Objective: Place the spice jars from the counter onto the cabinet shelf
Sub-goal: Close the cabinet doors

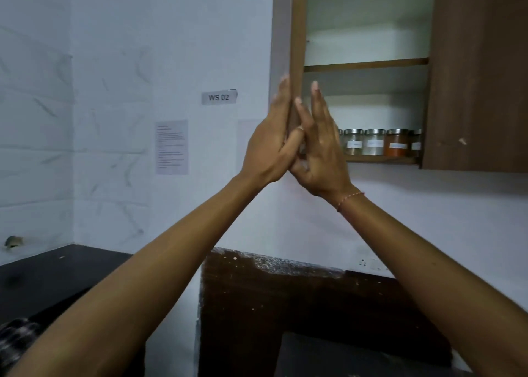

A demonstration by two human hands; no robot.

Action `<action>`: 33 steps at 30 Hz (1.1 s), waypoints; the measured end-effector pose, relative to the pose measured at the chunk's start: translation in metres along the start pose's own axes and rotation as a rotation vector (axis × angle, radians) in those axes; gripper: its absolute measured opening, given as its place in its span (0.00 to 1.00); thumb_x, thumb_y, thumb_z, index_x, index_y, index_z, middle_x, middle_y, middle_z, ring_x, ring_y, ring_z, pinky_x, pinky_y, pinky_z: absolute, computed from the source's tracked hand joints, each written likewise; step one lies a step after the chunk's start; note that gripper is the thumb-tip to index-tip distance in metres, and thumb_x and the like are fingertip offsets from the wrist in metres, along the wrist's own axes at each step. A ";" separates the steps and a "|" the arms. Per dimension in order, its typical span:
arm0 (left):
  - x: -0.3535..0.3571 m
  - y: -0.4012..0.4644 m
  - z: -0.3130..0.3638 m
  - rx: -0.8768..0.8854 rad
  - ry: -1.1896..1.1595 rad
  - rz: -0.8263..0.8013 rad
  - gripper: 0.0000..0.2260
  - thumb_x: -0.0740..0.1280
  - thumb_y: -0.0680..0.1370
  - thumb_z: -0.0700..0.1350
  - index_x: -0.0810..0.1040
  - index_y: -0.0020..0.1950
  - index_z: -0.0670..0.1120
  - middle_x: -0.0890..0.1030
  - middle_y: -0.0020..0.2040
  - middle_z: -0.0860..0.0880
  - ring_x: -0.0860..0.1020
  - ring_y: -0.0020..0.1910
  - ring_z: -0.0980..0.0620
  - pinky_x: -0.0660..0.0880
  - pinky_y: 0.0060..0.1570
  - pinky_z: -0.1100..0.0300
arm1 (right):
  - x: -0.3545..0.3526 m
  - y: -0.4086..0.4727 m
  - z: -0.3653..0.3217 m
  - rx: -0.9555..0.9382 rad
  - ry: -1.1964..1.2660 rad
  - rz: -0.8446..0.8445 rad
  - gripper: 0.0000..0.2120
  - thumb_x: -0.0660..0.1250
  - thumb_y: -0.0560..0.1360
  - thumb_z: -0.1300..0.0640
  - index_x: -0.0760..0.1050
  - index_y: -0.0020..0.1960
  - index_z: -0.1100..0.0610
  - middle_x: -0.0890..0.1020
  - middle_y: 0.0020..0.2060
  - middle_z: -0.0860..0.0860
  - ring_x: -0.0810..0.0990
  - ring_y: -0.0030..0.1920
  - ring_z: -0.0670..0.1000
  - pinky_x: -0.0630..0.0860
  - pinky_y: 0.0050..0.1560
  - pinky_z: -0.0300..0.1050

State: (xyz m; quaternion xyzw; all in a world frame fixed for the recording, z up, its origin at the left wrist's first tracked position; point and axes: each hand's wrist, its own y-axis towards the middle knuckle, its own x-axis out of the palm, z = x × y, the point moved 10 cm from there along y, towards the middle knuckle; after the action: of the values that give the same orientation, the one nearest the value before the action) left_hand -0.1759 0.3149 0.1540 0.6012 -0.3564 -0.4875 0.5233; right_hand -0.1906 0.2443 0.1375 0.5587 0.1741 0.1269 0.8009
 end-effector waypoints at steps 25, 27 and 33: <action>0.351 0.009 -0.013 0.218 0.479 -0.550 0.42 0.38 0.67 0.74 0.30 0.72 0.51 0.30 0.73 0.51 0.32 0.73 0.50 0.38 0.73 0.50 | -0.070 -0.135 0.296 0.093 -0.775 -0.588 0.32 0.48 0.79 0.42 0.39 0.74 0.55 0.40 0.74 0.52 0.40 0.75 0.53 0.46 0.73 0.56; 0.364 0.012 -0.018 0.206 0.473 -0.560 0.42 0.37 0.67 0.74 0.31 0.72 0.51 0.30 0.73 0.51 0.32 0.73 0.50 0.38 0.73 0.50 | -0.064 -0.141 0.314 0.104 -0.770 -0.608 0.33 0.48 0.79 0.40 0.37 0.74 0.55 0.39 0.74 0.52 0.39 0.75 0.52 0.44 0.73 0.55; 0.398 0.022 -0.033 0.181 0.504 -0.609 0.44 0.35 0.65 0.75 0.32 0.73 0.50 0.30 0.73 0.51 0.34 0.75 0.49 0.39 0.74 0.49 | -0.050 -0.154 0.356 0.124 -0.769 -0.645 0.36 0.47 0.77 0.36 0.34 0.73 0.54 0.35 0.73 0.51 0.34 0.74 0.51 0.39 0.73 0.55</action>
State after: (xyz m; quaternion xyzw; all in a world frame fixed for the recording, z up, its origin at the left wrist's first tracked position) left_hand -0.0348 -0.0534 0.0898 0.8236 -0.0639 -0.4244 0.3708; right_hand -0.0849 -0.1314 0.1120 0.5296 0.0375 -0.3524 0.7707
